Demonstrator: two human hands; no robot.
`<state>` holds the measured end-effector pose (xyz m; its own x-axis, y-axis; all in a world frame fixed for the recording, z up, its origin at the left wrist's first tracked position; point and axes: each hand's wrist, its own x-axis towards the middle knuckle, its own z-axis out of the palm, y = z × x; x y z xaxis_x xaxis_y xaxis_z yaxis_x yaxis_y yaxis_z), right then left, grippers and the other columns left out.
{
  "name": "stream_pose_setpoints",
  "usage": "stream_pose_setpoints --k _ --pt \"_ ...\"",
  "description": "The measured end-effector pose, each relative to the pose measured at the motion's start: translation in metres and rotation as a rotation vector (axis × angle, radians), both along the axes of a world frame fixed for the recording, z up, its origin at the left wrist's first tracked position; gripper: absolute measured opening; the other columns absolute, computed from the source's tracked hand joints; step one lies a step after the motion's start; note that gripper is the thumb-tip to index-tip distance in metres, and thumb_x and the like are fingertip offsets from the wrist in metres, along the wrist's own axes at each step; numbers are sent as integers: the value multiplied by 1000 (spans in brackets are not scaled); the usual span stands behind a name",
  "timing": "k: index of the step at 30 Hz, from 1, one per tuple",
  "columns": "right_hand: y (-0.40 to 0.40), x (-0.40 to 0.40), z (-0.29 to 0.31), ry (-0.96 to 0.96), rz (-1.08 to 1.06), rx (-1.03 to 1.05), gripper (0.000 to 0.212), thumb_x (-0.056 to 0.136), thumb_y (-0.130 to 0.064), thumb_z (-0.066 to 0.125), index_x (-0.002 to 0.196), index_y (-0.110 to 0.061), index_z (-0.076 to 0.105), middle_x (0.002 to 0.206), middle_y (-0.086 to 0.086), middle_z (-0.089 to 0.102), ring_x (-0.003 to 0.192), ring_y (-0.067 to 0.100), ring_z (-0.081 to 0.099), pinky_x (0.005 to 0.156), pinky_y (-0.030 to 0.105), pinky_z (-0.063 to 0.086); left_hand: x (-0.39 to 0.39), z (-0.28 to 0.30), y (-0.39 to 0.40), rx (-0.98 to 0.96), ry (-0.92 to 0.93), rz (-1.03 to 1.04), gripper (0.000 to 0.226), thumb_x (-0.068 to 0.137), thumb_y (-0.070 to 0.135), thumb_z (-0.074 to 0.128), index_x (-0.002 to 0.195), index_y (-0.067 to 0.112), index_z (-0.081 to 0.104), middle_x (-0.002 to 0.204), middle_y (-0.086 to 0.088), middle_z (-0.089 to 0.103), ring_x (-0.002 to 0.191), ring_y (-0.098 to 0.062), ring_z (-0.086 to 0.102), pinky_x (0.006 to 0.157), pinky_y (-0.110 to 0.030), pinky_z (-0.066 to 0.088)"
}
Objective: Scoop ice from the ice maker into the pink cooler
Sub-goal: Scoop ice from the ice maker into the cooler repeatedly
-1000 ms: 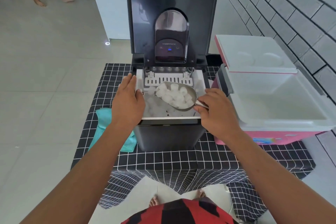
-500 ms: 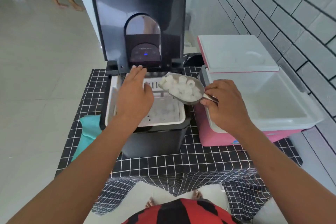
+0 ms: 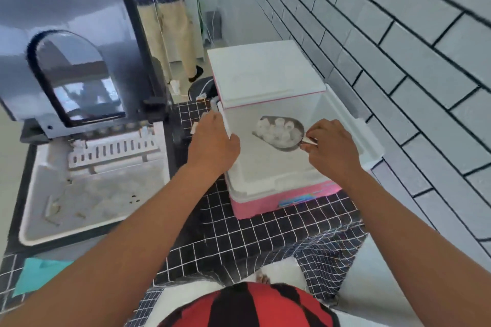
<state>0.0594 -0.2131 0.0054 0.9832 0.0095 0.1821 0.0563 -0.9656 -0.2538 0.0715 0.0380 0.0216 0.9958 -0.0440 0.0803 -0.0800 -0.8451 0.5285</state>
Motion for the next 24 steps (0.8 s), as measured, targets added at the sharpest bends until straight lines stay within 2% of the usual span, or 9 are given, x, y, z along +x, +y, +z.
stream_pose_setpoints --k 1,3,5,6,9,14,18,21,24 --pt "-4 5 -4 21 -7 -8 25 86 -28 68 100 -8 72 108 0 61 104 26 50 87 40 42 3 -6 -7 53 32 19 42 91 22 50 128 4 45 126 -9 44 120 -25 42 96 -29 35" --pt "-10 15 -12 75 -15 -54 26 87 -30 66 100 -8 70 109 3 59 103 26 51 84 38 43 5 -18 -20 120 77 57 60 91 21 49 143 -2 29 148 -13 30 138 -29 27 113 -36 26" --pt "-16 24 -20 141 -32 -94 27 86 -30 66 101 -8 67 108 4 57 101 27 53 78 37 44 5 -25 -28 127 94 83 72 92 15 46 151 -3 9 160 -13 9 148 -27 7 120 -39 15" --pt "-19 26 -23 175 -55 -96 25 85 -28 67 100 -8 64 106 5 57 99 27 55 73 35 42 6 -29 -29 113 90 88 73 91 11 44 152 -3 6 161 -13 5 149 -26 2 121 -38 11" --pt "-28 31 -29 219 -106 -87 21 80 -21 68 94 -7 59 98 8 60 88 30 59 64 31 37 6 -36 -27 85 60 105 69 93 8 42 153 -1 9 163 -10 3 149 -23 3 121 -37 10" --pt "-35 36 -33 248 -77 -35 15 81 -19 67 87 -10 57 93 7 61 83 29 60 64 29 36 4 -38 -30 90 4 139 65 94 10 46 152 1 17 162 -7 10 149 -20 11 119 -37 19" --pt "-38 35 -35 222 -89 -92 10 81 -17 66 75 -9 64 80 6 61 77 29 61 61 29 38 4 -38 -32 105 5 150 64 94 10 46 152 2 19 162 -6 11 149 -18 11 119 -37 22" --pt "-39 38 -33 219 -45 -194 10 82 -18 63 77 -12 70 80 5 61 77 27 59 62 29 43 5 -37 -35 121 -2 165 64 94 10 45 152 2 19 162 -6 11 149 -18 12 119 -36 21" --pt "-39 39 -34 202 -37 -195 11 83 -20 63 79 -17 73 80 2 62 77 25 58 64 30 44 5 -37 -35 138 -11 170 64 94 11 45 152 2 19 162 -6 12 148 -18 12 119 -36 21"
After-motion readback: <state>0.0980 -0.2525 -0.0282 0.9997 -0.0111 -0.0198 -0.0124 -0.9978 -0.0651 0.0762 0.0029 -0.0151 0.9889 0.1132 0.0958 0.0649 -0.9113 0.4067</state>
